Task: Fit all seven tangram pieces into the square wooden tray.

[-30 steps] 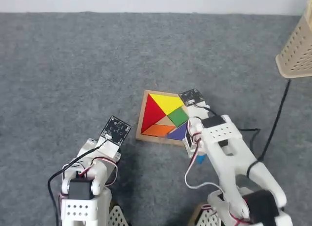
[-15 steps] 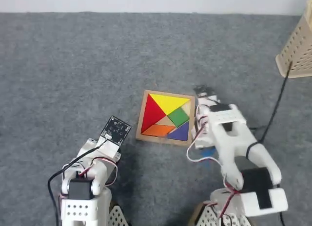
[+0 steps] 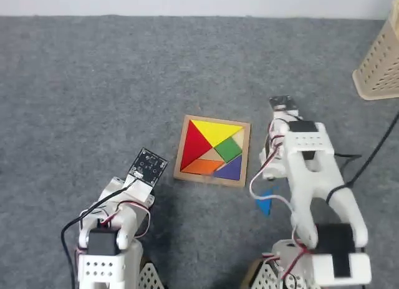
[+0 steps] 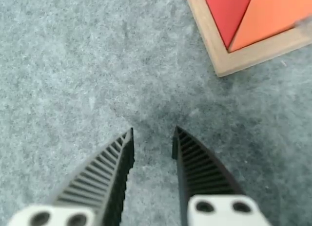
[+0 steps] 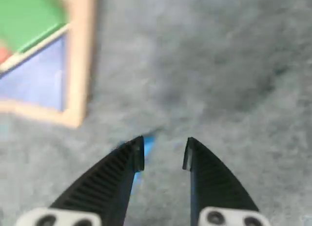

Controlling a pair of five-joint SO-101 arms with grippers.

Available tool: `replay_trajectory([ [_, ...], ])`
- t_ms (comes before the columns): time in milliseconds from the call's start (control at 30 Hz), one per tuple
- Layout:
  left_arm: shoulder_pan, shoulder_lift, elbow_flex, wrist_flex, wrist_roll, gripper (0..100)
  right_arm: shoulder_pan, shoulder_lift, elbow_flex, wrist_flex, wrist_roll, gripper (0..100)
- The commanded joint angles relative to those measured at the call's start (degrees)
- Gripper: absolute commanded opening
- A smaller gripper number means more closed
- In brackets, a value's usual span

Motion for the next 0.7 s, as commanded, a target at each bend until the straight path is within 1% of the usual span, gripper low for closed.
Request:
replay_trajectory([
  [0,-0.26,-1.23,-0.75,0.0,0.44,12,-5.58,-7.52,4.48,-0.48,1.85,15.6],
  [100,-0.26,-1.23,-0.75,0.0,0.44,12,-9.8,-8.57,9.67,-2.95,3.6,15.6],
  [167,-0.26,-1.23,-0.75,0.0,0.44,12,-11.3,-8.13,11.25,-3.21,5.01,15.6],
  [300,-0.26,-1.23,-0.75,0.0,0.44,12,-11.38,-4.44,11.34,-3.38,5.54,16.0],
  [467,-0.26,-1.23,-0.75,0.0,0.44,12,-11.21,3.38,11.25,-7.16,5.54,23.7],
  [600,-0.26,-1.23,-0.75,0.0,0.44,12,-11.03,8.31,9.85,-7.78,5.27,22.7],
  [667,-0.26,-1.23,-0.75,0.0,0.44,12,-9.27,9.63,8.53,-7.78,5.1,21.3],
])
